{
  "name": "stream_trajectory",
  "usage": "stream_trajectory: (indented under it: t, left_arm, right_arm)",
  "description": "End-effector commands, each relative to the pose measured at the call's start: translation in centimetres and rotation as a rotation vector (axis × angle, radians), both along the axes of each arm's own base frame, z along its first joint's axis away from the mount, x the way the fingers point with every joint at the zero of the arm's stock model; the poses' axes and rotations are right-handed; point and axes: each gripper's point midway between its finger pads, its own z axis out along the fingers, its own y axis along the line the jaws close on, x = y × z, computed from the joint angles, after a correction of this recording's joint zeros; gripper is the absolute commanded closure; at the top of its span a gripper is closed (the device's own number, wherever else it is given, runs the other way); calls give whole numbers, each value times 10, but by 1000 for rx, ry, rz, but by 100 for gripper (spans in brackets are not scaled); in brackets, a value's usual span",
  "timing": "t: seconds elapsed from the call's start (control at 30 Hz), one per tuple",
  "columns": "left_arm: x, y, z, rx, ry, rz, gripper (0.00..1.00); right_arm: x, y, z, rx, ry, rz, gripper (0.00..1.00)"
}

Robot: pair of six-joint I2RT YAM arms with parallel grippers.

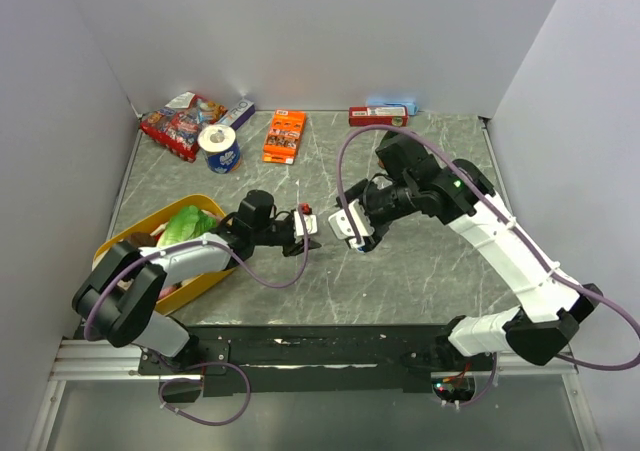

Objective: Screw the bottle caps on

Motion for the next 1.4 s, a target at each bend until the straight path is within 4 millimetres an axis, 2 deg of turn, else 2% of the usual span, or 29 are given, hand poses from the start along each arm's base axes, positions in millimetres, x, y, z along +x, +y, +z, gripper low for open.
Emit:
stream_trajectory:
  t: [0.0,0.17,0.43,0.9,1.07,1.37]
  left_arm:
    - [3,-9,35,-51,-115,-67,99]
    - [4,-9,42,-63,-134,-67,99]
    - [6,-9,41,-51,-157,-76,99]
    - [6,-10,38,-59,-119,-57,99]
    - [6,-10,32,-53,-110,-57,99]
    - [8,-9,30,-38,-133,-64,99]
  right_arm:
    - [-8,4,-6,-31,-8,92,37]
    - [-9,2,-17,-79,33,110,39]
    - [-3,6,-20,-80,13,106,41]
    - [3,11,-18,-66,-12,107,42]
    - [5,15,-10,-36,-20,89,42]
    - [2,13,-18,-82,47,88,43]
